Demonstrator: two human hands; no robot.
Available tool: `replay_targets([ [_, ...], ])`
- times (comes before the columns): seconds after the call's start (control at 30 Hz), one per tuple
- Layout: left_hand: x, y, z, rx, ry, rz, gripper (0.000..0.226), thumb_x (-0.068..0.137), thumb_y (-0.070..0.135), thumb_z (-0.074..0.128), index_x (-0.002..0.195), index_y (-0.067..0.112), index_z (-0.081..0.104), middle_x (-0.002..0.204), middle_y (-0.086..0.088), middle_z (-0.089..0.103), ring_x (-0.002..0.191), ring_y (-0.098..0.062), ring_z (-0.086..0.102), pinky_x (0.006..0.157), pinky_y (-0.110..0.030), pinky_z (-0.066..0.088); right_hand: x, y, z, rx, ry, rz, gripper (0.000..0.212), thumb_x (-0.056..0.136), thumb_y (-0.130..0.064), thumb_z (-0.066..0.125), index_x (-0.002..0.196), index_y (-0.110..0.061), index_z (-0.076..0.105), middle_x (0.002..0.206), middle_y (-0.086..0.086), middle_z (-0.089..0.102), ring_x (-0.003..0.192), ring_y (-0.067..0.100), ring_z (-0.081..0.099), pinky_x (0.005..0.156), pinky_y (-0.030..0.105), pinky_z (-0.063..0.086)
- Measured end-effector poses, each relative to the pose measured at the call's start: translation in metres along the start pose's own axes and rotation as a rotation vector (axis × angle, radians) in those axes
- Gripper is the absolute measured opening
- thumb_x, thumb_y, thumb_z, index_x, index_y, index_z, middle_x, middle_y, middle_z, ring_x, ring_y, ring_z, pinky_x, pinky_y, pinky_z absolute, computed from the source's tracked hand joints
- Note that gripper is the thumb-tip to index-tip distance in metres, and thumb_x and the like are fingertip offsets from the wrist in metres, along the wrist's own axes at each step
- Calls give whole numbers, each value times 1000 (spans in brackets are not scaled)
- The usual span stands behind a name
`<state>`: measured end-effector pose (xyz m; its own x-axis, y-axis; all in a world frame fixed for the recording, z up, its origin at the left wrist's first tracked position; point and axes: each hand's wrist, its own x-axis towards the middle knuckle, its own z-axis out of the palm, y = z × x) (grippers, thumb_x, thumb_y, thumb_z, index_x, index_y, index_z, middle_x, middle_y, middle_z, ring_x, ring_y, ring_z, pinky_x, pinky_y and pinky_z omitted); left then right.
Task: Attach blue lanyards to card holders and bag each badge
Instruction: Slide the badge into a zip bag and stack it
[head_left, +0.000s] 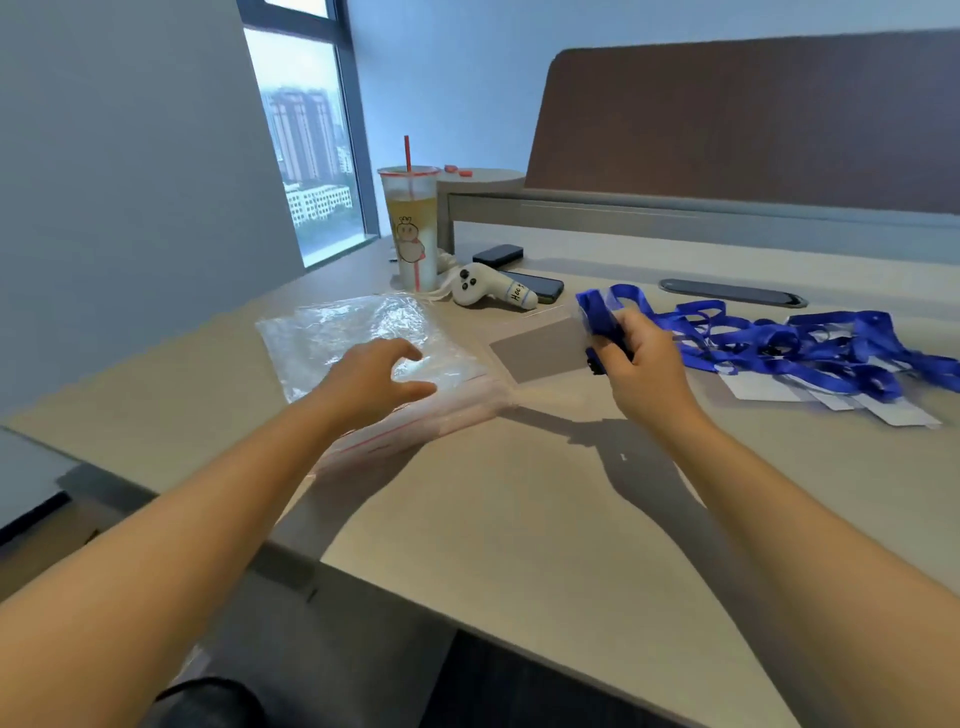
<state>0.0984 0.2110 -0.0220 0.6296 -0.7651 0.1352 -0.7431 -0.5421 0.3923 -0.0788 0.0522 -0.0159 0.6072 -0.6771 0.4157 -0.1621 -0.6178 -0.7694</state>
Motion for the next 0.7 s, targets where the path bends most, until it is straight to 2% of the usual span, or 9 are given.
replay_targets([
  [0.07,-9,-15,-3,61,-13,-41,47,83,39,59,123,16,52,137,-4,49,127,-24,44,104,-37,35,-7,-8,6,1,5,-28,14,93,-7,42,98,2,51,73,-3,51,65,8,44,60,22,37],
  [0.17,-18,-27,-2,61,-16,-59,44,79,44,62,114,18,59,131,-1,55,123,-22,47,103,-37,38,-10,-12,12,7,25,-65,7,93,-6,43,87,-8,47,67,-10,45,61,4,42,57,13,35],
  [0.27,-20,-29,-2,46,-38,-54,38,78,43,64,106,18,63,119,0,62,110,-19,54,95,-33,43,-6,-13,18,31,30,-86,14,92,-6,44,79,-13,43,65,-12,43,60,3,40,53,7,35],
  [0.37,-15,-28,-4,27,-51,-55,27,85,33,58,103,15,66,111,-4,66,95,-16,54,86,-29,42,0,-15,28,69,20,-118,33,91,-4,44,65,-24,38,62,-11,41,56,2,39,51,3,34],
  [0.43,-12,-26,-8,34,-57,-64,27,90,30,52,107,15,66,114,-4,65,100,-19,55,89,-32,43,5,-18,34,120,3,-129,34,91,-1,44,67,-25,38,63,-12,40,54,-2,45,52,2,36],
  [0.53,-9,-25,-11,9,-73,-80,26,94,19,45,113,13,62,118,-6,63,101,-20,54,89,-29,40,9,-18,41,196,-35,-119,15,91,1,42,87,-13,44,67,-11,42,55,-15,49,53,-1,37],
  [0.63,-13,-25,-15,-46,-76,-88,29,92,7,44,117,12,58,119,-9,61,94,-17,53,87,-26,41,11,-16,48,229,-35,-115,9,91,-1,42,90,-9,45,69,-9,45,57,-13,51,53,-1,38],
  [0.7,-17,-28,-17,-88,-73,-91,32,90,3,47,120,14,55,120,-9,59,98,-18,54,90,-25,42,12,-17,51,241,-23,-94,8,91,-1,42,91,-7,47,70,-9,46,60,-1,51,53,0,39],
])
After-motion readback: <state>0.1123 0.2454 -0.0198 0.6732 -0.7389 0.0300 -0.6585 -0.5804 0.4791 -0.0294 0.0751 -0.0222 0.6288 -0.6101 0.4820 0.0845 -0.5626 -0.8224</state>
